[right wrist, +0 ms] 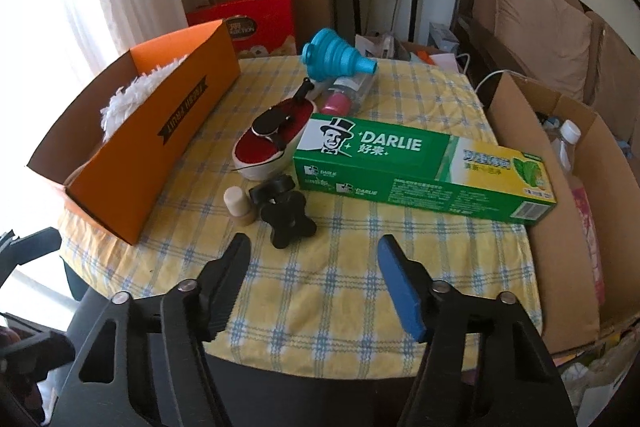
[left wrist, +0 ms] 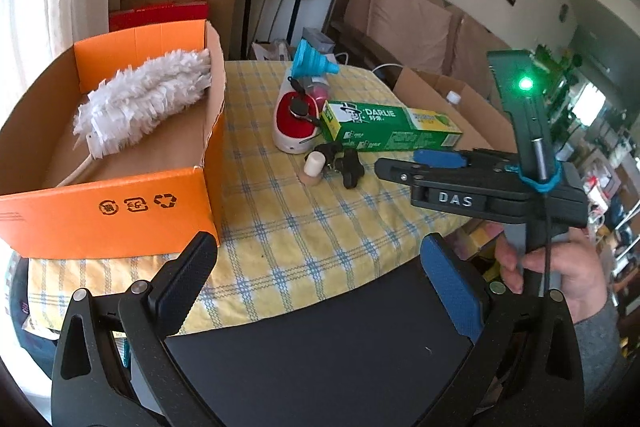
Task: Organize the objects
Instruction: 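Move the right tool toward the black star-shaped knob, then close the right tool on the black star-shaped knob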
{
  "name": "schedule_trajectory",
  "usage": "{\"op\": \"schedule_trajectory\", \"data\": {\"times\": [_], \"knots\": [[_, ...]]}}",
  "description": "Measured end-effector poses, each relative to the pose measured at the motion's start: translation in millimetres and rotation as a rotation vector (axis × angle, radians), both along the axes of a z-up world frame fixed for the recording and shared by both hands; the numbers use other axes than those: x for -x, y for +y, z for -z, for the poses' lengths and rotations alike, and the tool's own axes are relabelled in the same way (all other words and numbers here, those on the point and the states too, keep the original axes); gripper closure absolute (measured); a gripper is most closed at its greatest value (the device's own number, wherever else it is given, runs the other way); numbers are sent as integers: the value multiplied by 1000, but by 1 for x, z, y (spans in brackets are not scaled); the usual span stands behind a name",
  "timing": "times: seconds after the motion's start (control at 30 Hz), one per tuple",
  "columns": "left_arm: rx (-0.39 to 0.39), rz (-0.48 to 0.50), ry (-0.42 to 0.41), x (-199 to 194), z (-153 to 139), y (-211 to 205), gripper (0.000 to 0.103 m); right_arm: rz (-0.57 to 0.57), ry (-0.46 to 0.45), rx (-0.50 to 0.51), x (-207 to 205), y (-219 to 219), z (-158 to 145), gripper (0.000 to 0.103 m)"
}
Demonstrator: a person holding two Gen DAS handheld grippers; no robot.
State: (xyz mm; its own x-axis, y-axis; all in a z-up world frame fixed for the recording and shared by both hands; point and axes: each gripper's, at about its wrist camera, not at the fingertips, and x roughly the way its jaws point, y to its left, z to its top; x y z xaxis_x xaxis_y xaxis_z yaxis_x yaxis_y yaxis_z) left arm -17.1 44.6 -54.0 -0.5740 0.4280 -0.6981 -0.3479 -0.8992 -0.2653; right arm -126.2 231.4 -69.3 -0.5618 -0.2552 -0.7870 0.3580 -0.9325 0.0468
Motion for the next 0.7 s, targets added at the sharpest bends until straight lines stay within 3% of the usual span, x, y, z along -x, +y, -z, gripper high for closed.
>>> {"op": "schedule_trajectory", "data": {"times": [0.23,0.7], "knots": [[-9,2,-10,1,4,-1,1,-46,-26,11,16,-8,17,49],[-10,30,-39,3,13,10,1,-169,31,-3,31,-20,28,49]]}}
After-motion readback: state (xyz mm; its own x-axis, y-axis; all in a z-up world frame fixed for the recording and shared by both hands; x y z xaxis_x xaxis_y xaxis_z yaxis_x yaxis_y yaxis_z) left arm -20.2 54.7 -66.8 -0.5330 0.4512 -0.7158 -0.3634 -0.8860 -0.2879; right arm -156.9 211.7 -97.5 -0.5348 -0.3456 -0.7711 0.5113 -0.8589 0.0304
